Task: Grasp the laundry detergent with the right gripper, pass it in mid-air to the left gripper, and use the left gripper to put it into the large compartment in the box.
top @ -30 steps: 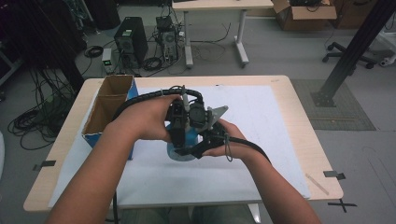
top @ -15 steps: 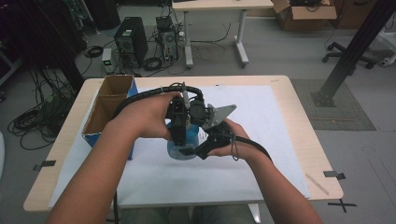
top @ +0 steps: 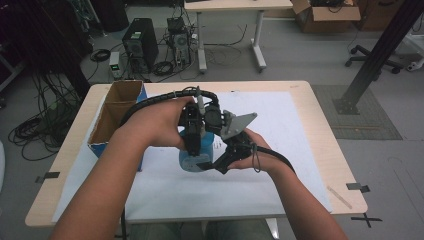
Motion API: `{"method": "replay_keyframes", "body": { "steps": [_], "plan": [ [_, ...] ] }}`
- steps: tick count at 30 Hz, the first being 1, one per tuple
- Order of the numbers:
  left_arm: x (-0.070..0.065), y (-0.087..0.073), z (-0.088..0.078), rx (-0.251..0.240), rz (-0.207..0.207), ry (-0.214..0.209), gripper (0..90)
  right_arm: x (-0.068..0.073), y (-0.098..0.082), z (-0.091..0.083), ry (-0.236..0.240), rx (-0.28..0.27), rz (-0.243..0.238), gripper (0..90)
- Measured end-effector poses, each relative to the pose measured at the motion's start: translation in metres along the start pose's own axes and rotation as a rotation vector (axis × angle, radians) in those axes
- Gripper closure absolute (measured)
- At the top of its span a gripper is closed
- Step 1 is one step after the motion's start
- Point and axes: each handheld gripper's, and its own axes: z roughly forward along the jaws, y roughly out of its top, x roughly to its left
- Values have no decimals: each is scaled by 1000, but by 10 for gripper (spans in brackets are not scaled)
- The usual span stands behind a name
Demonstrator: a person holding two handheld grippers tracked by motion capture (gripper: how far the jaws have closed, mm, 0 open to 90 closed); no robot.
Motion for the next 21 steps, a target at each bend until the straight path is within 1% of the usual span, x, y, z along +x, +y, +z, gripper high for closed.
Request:
{"method": "replay_keyframes", "body": {
  "steps": [2, 4, 5, 7, 16, 19, 20, 21],
  "plan": [
    [0, 0, 0, 1, -1, 2, 384, 0, 0, -2, -7, -1, -1, 86],
    [0, 0, -1, 5, -4, 1, 384, -1, 0, -4, -8, -3, 2, 78],
    [0, 0, -1, 7, -3, 1, 384, -1, -1, -5, -4, -7, 1, 71],
    [0, 0, -2, 6, -6, 1, 384, 0, -1, -7, 1, -12, 12, 58],
    [4, 1, -5, 15, -5, 7, 384, 0, -2, -18, 25, -27, 15, 11],
    [7, 0, -6, 11, -24, -5, 384, 0, -3, -23, 27, -26, 11, 8],
    [8, -1, -7, 8, -39, -11, 383, -1, -3, -25, 30, -29, 7, 9],
    [11, -2, -7, 1, -62, -16, 384, -1, -2, -27, 29, -31, 3, 8]
  ]
}}
